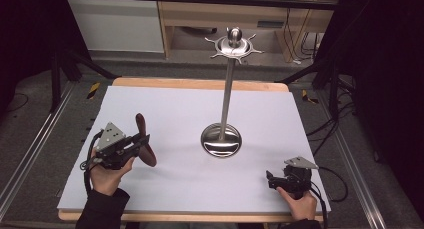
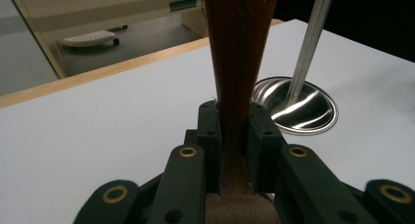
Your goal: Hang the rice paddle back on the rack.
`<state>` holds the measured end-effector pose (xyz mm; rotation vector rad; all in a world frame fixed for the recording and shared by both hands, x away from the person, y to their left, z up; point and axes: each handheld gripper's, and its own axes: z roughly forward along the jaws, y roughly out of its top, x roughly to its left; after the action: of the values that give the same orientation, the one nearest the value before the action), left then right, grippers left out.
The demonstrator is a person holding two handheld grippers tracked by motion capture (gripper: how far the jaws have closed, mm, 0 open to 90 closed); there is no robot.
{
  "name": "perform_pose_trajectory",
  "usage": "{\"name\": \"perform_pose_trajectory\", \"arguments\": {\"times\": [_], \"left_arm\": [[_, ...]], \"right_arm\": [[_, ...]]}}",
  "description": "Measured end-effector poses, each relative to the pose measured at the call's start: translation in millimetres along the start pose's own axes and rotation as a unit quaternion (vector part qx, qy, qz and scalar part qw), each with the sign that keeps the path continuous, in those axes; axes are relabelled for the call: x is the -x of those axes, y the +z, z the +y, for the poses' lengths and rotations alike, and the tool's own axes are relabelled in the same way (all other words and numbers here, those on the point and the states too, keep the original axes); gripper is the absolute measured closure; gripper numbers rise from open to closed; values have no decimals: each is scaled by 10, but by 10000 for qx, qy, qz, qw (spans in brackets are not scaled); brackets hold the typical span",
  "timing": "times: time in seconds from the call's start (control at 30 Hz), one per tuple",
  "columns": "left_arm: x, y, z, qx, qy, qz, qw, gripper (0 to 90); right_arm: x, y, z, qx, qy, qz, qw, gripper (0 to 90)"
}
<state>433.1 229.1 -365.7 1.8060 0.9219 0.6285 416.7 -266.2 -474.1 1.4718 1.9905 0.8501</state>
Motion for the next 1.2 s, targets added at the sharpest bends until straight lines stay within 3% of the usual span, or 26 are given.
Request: {"name": "perform_pose_trajectory", "arguments": {"times": [0.3,0.53,1.2], "left_arm": [[21,5,192,197,69,-122,9997,780],[15,4,337,378,-24,-257,9990,780],[149,105,670,548,30,-554,9970,780]], "right_arm": [[5,2,-2,8,8,-8,10000,86],[3,4,-1,15,22,-16,10000,86],[0,-6,6,57,41,-7,10000,85]]}}
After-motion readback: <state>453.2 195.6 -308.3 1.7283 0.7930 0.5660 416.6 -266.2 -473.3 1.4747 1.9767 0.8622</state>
